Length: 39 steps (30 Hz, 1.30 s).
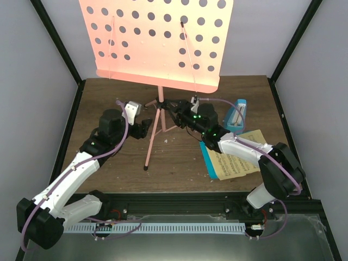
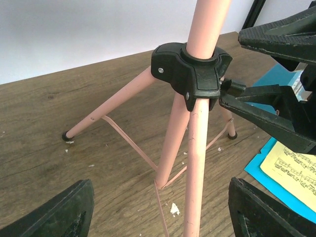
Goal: Pack up the instrument practice props
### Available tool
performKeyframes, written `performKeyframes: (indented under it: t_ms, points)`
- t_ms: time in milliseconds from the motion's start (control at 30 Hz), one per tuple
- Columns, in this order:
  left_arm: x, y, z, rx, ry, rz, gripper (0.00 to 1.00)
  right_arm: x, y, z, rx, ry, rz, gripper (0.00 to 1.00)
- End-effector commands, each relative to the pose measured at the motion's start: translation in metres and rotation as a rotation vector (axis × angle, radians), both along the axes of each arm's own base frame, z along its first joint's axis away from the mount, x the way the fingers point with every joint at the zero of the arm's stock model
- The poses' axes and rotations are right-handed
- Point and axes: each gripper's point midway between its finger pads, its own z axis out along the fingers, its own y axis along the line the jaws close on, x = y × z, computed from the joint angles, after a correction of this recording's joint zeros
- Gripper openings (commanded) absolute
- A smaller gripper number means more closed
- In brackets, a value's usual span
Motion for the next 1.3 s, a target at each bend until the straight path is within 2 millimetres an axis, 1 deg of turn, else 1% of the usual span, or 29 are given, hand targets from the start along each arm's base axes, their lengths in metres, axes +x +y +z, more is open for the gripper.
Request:
performKeyframes:
  t_ms: [0,133,233,367,400,433,500,567,667,733,800,867,933,967,1033,1100,1267]
  points:
    - [-0.003,-0.005,0.009,-0.016,-0.016,-0.03,0.76,-0.002,0.0,0.021,0.028,-0.049,-0.01,0.54]
    - [-0.003,-0.005,0.008,-0.015,-0.015,-0.031,0.77,-0.004,0.003,0.018,0.037,-0.034,0.002,0.48]
    - [-0.003,-0.005,0.008,-0.014,-0.014,-0.03,0.77,-0.004,0.006,0.015,0.044,-0.023,0.009,0.47]
    - [-0.003,-0.005,0.007,-0.014,-0.011,-0.031,0.77,-0.004,0.01,0.013,0.053,-0.013,0.022,0.49]
    - [-0.003,-0.005,0.008,-0.015,-0.012,-0.033,0.77,-0.004,0.012,0.013,0.055,-0.013,0.028,0.47]
    - [-0.003,-0.006,0.007,-0.014,-0.011,-0.033,0.77,-0.004,0.013,0.014,0.059,-0.02,0.033,0.43]
    - [-0.003,-0.005,0.007,-0.013,-0.013,-0.032,0.77,-0.004,0.015,0.018,0.066,-0.051,0.046,0.27]
    - [-0.004,-0.005,0.007,-0.013,-0.013,-0.034,0.77,-0.003,0.017,0.019,0.064,-0.062,0.052,0.17]
    - [-0.004,-0.006,0.007,-0.014,-0.011,-0.035,0.77,-0.003,0.017,0.019,0.057,-0.068,0.051,0.07]
    - [-0.004,-0.006,0.008,-0.014,-0.013,-0.036,0.77,-0.003,0.016,0.016,0.048,-0.067,0.045,0.04]
    - [-0.004,-0.006,0.008,-0.014,-0.014,-0.035,0.77,-0.003,0.014,0.013,0.033,-0.069,0.034,0.04]
    - [-0.004,-0.006,0.008,-0.014,-0.013,-0.035,0.77,-0.003,0.012,0.009,0.019,-0.076,0.026,0.08]
    - [-0.004,-0.006,0.008,-0.014,-0.014,-0.035,0.77,-0.004,0.011,0.006,0.004,-0.09,0.023,0.09]
    - [-0.004,-0.006,0.008,-0.014,-0.014,-0.035,0.77,-0.004,0.01,0.006,-0.004,-0.105,0.022,0.12]
    - [-0.004,-0.006,0.008,-0.014,-0.014,-0.036,0.77,-0.005,0.01,0.004,-0.028,-0.131,0.025,0.2]
    - [-0.004,-0.005,0.008,-0.013,-0.014,-0.034,0.77,-0.007,0.01,0.002,-0.048,-0.146,0.026,0.25]
    - [-0.004,-0.006,0.008,-0.012,-0.014,-0.035,0.77,-0.009,0.012,0.0,-0.052,-0.173,0.045,0.25]
